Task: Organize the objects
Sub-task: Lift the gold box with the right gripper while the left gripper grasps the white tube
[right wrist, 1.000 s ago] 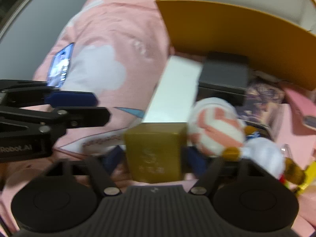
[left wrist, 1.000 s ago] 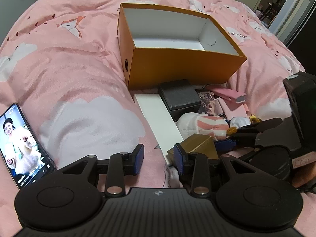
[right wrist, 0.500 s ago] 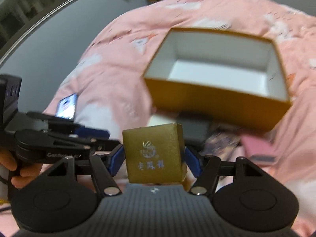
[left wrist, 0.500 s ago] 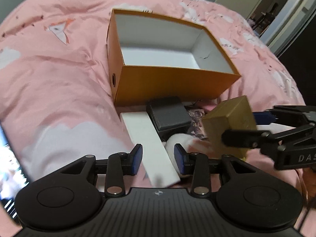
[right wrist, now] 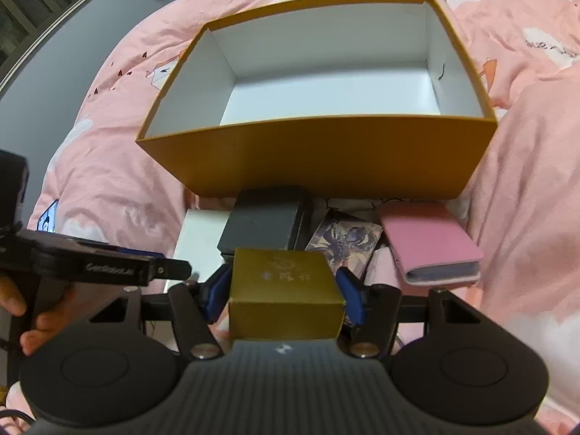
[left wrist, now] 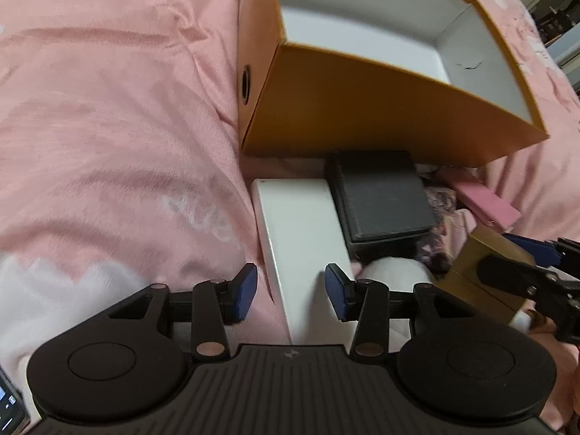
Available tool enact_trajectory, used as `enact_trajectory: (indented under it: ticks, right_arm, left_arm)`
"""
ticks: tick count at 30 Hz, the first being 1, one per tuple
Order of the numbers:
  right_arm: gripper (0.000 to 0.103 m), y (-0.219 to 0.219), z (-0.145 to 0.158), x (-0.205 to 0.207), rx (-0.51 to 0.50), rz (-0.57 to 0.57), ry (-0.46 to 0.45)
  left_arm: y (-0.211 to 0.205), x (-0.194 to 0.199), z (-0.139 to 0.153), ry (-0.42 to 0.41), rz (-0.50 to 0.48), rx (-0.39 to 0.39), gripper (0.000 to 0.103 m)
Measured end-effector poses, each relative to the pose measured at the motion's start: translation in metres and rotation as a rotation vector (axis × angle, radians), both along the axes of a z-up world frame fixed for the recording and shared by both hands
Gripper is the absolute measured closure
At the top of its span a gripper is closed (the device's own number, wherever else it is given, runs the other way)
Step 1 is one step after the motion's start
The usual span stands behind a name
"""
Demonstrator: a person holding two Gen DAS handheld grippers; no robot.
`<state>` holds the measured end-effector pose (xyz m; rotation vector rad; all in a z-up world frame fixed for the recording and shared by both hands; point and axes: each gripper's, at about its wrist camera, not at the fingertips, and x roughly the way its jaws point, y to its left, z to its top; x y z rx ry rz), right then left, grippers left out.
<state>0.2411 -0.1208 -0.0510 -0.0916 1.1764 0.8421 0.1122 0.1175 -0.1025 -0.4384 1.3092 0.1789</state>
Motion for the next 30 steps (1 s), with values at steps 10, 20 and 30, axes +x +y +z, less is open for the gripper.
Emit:
enact_trajectory:
  ticks: [10, 20, 30]
  right_arm:
    - [0.029, -0.015, -0.03, 0.016, 0.021, -0.12, 0.211]
    - [0.023, -0.021, -0.012, 0.008, 0.012, -0.149, 0.12]
    - [0.022, 0.026, 0.0, -0.014, -0.143, 0.206, -0.181]
  left_arm:
    - [-0.001, 0.013, -0.029, 0.015, 0.006, -0.08, 0.031]
    - [-0.005, 0.0, -0.015, -0.057, 0.004, -0.077, 0.042]
    - [-0.016, -0.011, 0.006, -0.095, -0.046, -0.104, 0.058]
